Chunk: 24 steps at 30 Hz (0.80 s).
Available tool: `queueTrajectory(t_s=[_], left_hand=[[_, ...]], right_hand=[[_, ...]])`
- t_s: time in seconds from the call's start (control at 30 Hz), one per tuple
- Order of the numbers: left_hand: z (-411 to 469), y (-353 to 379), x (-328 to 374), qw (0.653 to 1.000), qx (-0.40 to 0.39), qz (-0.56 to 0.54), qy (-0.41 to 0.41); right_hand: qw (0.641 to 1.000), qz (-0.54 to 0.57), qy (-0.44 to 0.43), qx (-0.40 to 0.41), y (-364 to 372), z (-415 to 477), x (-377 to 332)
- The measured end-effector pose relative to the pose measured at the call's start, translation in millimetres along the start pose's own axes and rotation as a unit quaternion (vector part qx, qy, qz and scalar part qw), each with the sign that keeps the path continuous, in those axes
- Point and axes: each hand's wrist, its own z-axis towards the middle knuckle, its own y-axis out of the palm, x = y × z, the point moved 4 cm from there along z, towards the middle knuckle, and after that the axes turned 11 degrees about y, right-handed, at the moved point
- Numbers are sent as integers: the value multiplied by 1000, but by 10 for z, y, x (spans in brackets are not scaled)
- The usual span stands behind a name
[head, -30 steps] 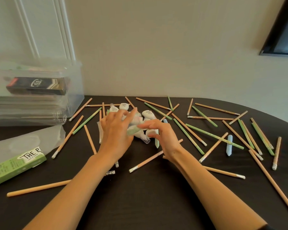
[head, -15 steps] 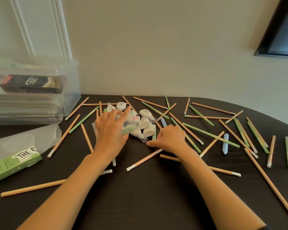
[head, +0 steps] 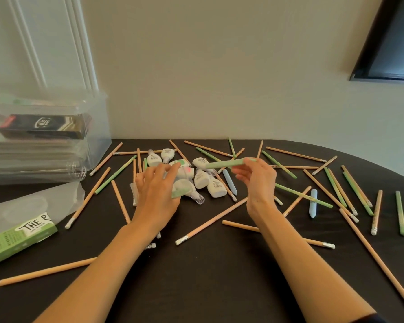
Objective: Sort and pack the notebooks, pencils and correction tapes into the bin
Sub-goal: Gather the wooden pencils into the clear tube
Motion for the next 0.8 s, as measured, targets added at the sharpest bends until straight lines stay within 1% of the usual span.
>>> queueTrajectory(t_s=[0.03,0.13,0.23,0.37,0.53,0.8], left_hand=[[-1,-2,3,1000,0,-3,0],[-1,-14,14,1000,7,-19,6],[-2,-23,-12,1000,6,-24,13],[-1,-10,-7,998,-8,-41,38],[9,-40,52,997,12,-52,61],[2,-66,103,994,16,-61,88]], right_hand=[[999,5,16,-27,29,-10,10],[995,-24,36,-89,138,-72,65],[992,-25,48,-118,193,-102,110],[992,-22,59,-107,174,-75,120],[993,-5,83,-86,147,-41,156],[992,18,102,-79,141,-19,187]])
